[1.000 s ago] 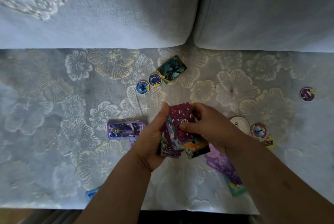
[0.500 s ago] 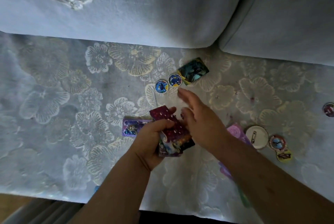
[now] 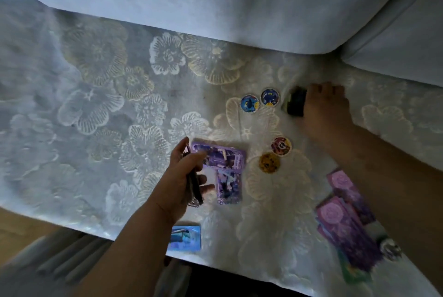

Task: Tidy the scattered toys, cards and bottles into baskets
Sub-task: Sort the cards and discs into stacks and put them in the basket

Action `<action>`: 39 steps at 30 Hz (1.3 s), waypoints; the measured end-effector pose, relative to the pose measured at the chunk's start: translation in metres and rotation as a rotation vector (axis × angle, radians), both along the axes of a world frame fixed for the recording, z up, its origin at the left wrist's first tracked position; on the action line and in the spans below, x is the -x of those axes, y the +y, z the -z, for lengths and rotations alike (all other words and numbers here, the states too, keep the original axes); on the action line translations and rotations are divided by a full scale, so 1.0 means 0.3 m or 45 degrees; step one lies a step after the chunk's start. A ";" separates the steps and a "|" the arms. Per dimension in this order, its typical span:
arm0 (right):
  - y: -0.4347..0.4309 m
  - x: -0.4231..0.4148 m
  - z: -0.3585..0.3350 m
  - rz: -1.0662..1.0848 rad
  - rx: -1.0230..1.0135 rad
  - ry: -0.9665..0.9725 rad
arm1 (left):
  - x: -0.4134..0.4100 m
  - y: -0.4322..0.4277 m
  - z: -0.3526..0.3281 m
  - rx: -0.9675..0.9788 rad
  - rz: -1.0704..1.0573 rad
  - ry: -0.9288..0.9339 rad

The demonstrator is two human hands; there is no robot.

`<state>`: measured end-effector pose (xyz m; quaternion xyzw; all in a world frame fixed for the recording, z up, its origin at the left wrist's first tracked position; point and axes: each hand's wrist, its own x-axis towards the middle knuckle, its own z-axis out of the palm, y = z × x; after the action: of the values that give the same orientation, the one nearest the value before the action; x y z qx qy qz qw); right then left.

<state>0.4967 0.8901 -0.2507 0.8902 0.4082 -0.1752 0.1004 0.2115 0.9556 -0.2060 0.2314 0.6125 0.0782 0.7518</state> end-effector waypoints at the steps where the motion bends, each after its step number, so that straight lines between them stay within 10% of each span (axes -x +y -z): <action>1: -0.026 0.018 -0.018 0.085 0.030 0.046 | 0.017 0.001 0.005 -0.014 0.021 0.015; 10: -0.033 0.432 -0.135 -0.078 -0.203 0.659 | 0.123 -0.049 0.006 -0.029 -0.215 0.095; 16: 0.072 0.550 -0.010 -0.394 -0.118 0.413 | 0.196 -0.098 0.001 -0.105 -0.031 0.179; 23: -0.047 0.403 -0.108 0.332 -0.417 0.799 | 0.158 -0.170 0.014 -0.083 0.047 0.238; 33: -0.460 0.295 -0.151 1.496 -0.793 1.120 | -0.075 -0.209 0.113 -0.477 0.650 0.945; 39: -0.570 0.359 -0.131 1.487 -0.670 1.236 | -0.097 -0.240 0.150 -0.551 0.878 1.147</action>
<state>0.3892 0.7190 -0.2114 0.7789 -0.0974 -0.4651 -0.4093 0.2408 0.8836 -0.2511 0.5746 0.7303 -0.1527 0.3365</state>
